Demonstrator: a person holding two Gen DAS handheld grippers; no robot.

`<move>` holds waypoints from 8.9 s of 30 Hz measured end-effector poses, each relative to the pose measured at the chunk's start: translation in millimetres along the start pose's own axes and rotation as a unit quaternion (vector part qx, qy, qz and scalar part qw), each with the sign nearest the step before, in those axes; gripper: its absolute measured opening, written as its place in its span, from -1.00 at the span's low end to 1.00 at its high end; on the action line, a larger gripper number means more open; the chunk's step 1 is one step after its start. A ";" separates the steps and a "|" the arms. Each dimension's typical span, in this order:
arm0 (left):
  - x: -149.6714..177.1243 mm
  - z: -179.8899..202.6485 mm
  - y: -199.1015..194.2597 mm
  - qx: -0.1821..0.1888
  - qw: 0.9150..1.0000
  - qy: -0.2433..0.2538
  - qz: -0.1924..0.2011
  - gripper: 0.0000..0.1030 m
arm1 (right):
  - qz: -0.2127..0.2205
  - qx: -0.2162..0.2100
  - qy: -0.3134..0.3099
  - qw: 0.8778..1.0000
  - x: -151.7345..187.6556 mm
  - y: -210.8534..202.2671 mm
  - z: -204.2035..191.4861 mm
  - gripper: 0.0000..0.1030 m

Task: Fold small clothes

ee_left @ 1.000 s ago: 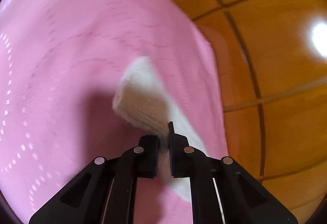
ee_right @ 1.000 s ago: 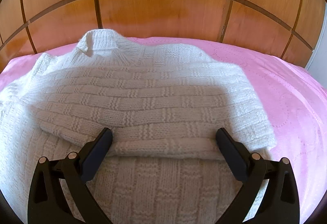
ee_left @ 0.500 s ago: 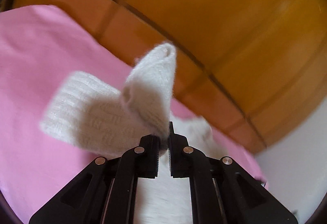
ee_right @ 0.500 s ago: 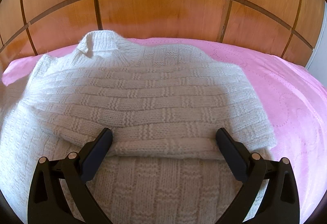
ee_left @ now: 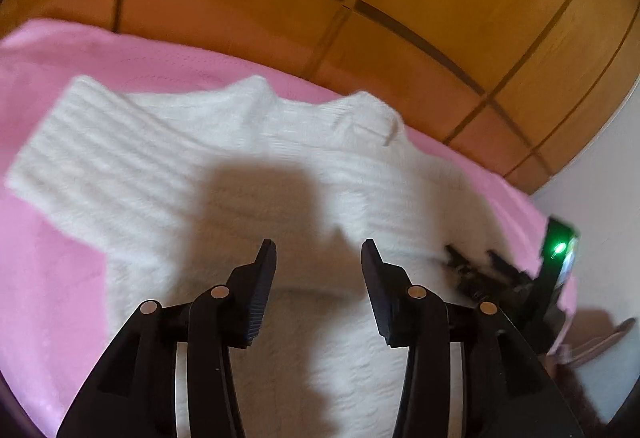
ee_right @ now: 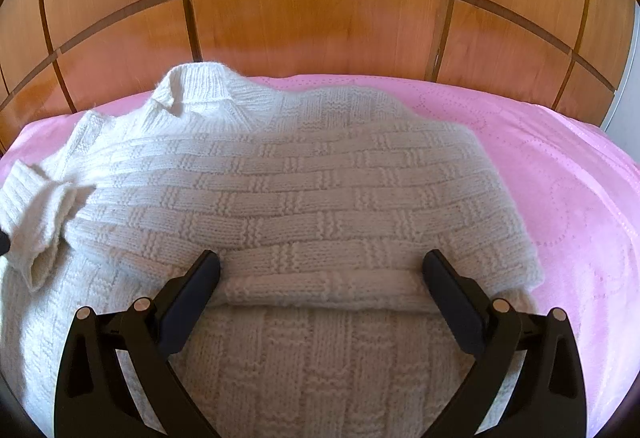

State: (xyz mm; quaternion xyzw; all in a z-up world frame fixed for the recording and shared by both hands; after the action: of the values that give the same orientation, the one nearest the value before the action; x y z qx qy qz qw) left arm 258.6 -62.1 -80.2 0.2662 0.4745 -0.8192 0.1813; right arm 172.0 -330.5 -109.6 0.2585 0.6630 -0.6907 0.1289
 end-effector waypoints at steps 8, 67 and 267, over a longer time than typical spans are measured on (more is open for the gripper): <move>52.7 -25.6 -7.4 -0.124 0.992 0.026 0.011 -0.16 | 0.000 0.001 0.000 1.000 0.0 0.1 0.3 0.96; 67.7 -28.3 -6.0 -0.087 0.994 0.043 0.046 0.27 | 0.037 -0.245 0.026 0.969 -110.8 -110.4 -73.0 -0.87; 11.7 -97.8 -72.2 0.076 0.981 -0.180 -0.004 0.14 | -0.064 -0.249 0.285 0.923 27.6 -87.1 146.8 0.48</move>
State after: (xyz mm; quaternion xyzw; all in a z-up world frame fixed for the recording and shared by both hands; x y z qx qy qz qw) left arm 235.5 57.8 -78.1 0.1256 0.3715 -0.8880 0.2400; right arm 76.3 -462.5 -52.1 0.3610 0.8376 -0.4071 -0.0495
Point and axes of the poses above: each gripper's, at about its wrist camera, not at the fingertips, and y roughly the way its jaws point, z to its right, x to its underside, the point moved 4 cm from there along y, roughly the way its jaws point, and after that the axes turned 1 degree about x, right-handed, at the moved point
